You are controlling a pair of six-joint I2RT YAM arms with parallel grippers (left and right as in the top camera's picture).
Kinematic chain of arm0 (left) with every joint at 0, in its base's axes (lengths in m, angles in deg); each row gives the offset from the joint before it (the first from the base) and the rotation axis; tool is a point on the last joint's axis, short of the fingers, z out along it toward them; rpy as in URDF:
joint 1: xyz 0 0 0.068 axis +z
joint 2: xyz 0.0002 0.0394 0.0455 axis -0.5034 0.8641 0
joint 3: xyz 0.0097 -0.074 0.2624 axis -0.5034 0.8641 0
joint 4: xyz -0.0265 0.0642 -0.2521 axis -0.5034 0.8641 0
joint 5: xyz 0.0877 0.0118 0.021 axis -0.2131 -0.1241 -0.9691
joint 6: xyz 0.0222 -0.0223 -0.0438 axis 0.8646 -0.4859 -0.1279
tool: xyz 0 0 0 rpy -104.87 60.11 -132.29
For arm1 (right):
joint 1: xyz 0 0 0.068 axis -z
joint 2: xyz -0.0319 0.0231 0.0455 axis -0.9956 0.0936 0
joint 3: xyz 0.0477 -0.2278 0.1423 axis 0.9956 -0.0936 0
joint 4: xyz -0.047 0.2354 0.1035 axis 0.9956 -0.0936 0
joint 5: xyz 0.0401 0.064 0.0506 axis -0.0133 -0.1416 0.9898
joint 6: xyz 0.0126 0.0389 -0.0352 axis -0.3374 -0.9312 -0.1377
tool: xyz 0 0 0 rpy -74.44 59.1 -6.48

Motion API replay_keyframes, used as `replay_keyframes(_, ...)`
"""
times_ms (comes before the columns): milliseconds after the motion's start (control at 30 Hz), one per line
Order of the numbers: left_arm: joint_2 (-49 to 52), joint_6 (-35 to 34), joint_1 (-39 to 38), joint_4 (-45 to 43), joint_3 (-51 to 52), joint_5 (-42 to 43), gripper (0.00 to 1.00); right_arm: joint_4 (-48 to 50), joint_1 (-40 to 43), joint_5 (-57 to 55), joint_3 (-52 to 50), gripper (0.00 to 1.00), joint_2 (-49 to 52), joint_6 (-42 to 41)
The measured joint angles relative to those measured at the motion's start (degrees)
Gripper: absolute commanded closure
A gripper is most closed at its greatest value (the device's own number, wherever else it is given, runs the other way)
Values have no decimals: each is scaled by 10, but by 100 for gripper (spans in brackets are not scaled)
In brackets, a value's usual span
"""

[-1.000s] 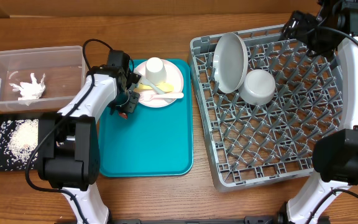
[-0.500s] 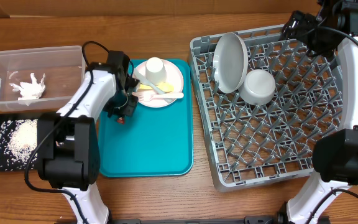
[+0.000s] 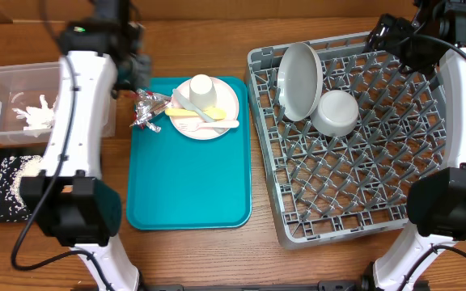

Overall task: Sort waste into correct bins and load items into the dishwasher rack
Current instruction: 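Carry the red wrapper left and release it into the clear bin, then grasp the silver foil wrapper on the teal tray with the left gripper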

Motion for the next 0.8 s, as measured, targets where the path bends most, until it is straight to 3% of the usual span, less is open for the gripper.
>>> replay_keyframes(167, -1, -29, 85, -21, -3, -16, 96, 0, 0, 0, 0, 0, 0, 0)
replay_keyframes(233, -1, -31, 113, -37, 4, -21, 84, 0, 0, 0, 0, 0, 0, 0)
replay_keyframes(267, -1, -31, 123, -48, 9, -24, 62, 0, 0, 0, 0, 0, 0, 0)
replay_keyframes(300, -1, -36, 131, -60, 17, -25, 19, 0, 0, 0, 0, 0, 0, 0)
replay_keyframes(333, -1, -37, 137, -68, 24, -26, 0, 0, 0, 0, 0, 0, 0, 0)
replay_keyframes(667, 0, -39, 155, -54, 40, -24, 0, 0, 0, 0, 0, 0, 0, 0)
replay_keyframes(733, 0, -39, 150, -40, 36, -14, 3, 0, 0, 0, 0, 0, 0, 0)
replay_keyframes(800, 0, -35, 141, -34, 28, 7, 13, 0, 0, 0, 0, 0, 0, 0)
